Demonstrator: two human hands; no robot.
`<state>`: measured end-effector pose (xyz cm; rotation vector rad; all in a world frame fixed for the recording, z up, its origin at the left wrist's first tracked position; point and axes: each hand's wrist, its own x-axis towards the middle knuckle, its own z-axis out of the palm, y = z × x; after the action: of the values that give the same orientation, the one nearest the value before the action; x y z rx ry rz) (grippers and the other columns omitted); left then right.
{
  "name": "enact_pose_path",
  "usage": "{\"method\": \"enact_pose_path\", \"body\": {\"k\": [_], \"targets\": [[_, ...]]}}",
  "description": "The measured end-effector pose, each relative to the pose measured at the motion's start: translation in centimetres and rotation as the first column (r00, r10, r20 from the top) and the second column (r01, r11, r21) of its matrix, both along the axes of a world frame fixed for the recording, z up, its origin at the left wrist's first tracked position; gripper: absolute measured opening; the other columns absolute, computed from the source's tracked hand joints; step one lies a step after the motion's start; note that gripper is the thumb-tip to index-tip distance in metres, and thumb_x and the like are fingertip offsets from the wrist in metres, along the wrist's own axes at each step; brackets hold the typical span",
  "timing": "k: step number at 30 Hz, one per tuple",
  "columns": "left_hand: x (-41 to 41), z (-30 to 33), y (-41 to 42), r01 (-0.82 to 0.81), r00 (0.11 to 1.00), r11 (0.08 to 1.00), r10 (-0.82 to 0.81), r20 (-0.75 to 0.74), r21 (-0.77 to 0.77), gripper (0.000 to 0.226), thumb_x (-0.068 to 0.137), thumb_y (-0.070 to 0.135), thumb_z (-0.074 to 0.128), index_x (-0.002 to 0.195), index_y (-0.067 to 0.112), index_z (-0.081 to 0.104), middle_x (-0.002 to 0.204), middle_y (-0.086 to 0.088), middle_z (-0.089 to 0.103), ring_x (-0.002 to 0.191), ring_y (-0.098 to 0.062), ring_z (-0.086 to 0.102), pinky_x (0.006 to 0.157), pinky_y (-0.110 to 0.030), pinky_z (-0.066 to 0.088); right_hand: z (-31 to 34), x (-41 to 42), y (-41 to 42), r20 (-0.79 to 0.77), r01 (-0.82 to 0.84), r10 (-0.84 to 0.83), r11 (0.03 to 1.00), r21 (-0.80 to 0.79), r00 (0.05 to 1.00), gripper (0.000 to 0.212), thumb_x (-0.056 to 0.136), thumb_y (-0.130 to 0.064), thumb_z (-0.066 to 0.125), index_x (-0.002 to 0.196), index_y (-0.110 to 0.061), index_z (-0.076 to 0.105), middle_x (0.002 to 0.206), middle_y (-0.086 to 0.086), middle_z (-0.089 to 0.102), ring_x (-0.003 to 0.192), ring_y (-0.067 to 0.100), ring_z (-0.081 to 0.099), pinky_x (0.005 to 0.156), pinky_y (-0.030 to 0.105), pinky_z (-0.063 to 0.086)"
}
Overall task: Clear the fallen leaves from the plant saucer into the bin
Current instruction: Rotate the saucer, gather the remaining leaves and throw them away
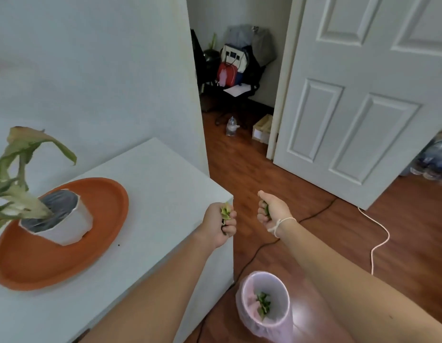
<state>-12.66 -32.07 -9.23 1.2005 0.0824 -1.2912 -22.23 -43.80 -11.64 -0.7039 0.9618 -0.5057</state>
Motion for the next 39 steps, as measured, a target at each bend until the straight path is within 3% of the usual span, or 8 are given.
{"method": "enact_pose_path", "body": {"k": [12,21,27,29,31,33,35,39], "targets": [[-5.1,-10.3,-8.5,0.217,0.973,0.948,-0.191,-0.130,0.232,0.029,0.083,0.006,0.025,0.059,0.015,0.038,0.041,0.004,0.040,0.026,-0.006,0.025,0.026,-0.013,0.014,-9.3,-8.3,-3.1,-0.271,0.167,-0.116,0.971,0.173,0.956,0.028,0.085,-0.015,0.042,0.057,-0.015,0.040,0.039,-0.003,0.040,0.038,0.013,0.027,0.036,0.019,0.019],[-7.8,-24.7,-8.6,0.324,0.946,0.825,-0.271,-0.178,0.463,0.030,0.090,0.011,0.030,0.063,0.013,0.042,0.055,0.000,0.035,0.026,-0.005,0.028,0.027,-0.013,0.016,-25.1,-11.2,0.4,-0.484,0.399,-0.223,0.867,0.297,0.846,0.028,0.086,-0.012,0.041,0.060,-0.016,0.050,0.044,-0.001,0.048,0.030,0.010,0.043,0.033,0.017,0.032],[-8.5,-35.0,-7.7,0.278,0.960,0.788,-0.244,-0.136,0.549,0.033,0.093,0.017,0.031,0.065,0.014,0.049,0.033,0.006,0.048,0.026,-0.006,0.035,0.032,-0.012,0.023,-36.5,-10.7,1.9,-0.616,0.431,-0.161,0.844,0.319,0.771,0.020,0.086,-0.021,0.045,0.086,-0.009,0.061,0.086,0.010,0.061,0.093,0.032,0.061,0.084,0.044,0.050],[-8.6,-37.7,-7.5,0.242,0.969,0.786,-0.226,-0.101,0.569,0.030,0.091,0.012,0.031,0.080,0.012,0.060,0.051,0.000,0.062,0.040,-0.011,0.053,0.038,-0.012,0.040,-39.1,-10.8,1.9,-0.620,0.376,-0.098,0.864,0.335,0.778,0.031,0.083,-0.025,0.044,0.096,-0.005,0.063,0.090,0.013,0.061,0.101,0.036,0.063,0.083,0.049,0.050],[-8.7,-40.3,-7.3,0.231,0.972,0.783,-0.211,-0.102,0.577,0.039,0.087,0.009,0.031,0.108,0.006,0.063,0.091,-0.012,0.071,0.073,-0.023,0.065,0.062,-0.024,0.055,-41.1,-10.7,2.0,-0.597,0.358,-0.077,0.858,0.369,0.799,0.021,0.086,-0.020,0.045,0.081,-0.010,0.062,0.087,0.010,0.061,0.095,0.034,0.063,0.079,0.045,0.051],[-9.0,-41.8,-7.3,0.227,0.973,0.778,-0.197,-0.116,0.586,0.041,0.088,0.009,0.029,0.117,0.004,0.058,0.100,-0.014,0.066,0.080,-0.025,0.062,0.065,-0.029,0.051,-42.5,-10.4,2.2,-0.557,0.389,-0.117,0.829,0.401,0.822,0.018,0.086,-0.017,0.048,0.078,-0.013,0.063,0.082,0.006,0.062,0.095,0.030,0.063,0.085,0.042,0.050],[-9.3,-42.2,-7.4,0.271,0.963,0.765,-0.226,-0.150,0.585,0.037,0.093,0.011,0.026,0.117,0.008,0.054,0.094,-0.010,0.063,0.080,-0.022,0.059,0.067,-0.029,0.047,-43.3,-10.2,2.4,-0.522,0.421,-0.152,0.790,0.446,0.839,0.028,0.090,-0.023,0.049,0.107,-0.009,0.065,0.101,0.009,0.064,0.109,0.028,0.059,0.087,0.036,0.047],[-9.6,-42.8,-7.8,0.340,0.940,0.724,-0.275,-0.201,0.601,0.048,0.095,0.013,0.024,0.141,0.003,0.037,0.143,-0.011,0.047,0.136,-0.027,0.040,0.110,-0.034,0.030,-44.2,-10.6,2.7,-0.539,0.428,-0.127,0.764,0.482,0.833,0.048,0.094,-0.035,0.045,0.134,-0.009,0.050,0.139,0.010,0.051,0.132,0.028,0.045,0.105,0.039,0.035]]}}
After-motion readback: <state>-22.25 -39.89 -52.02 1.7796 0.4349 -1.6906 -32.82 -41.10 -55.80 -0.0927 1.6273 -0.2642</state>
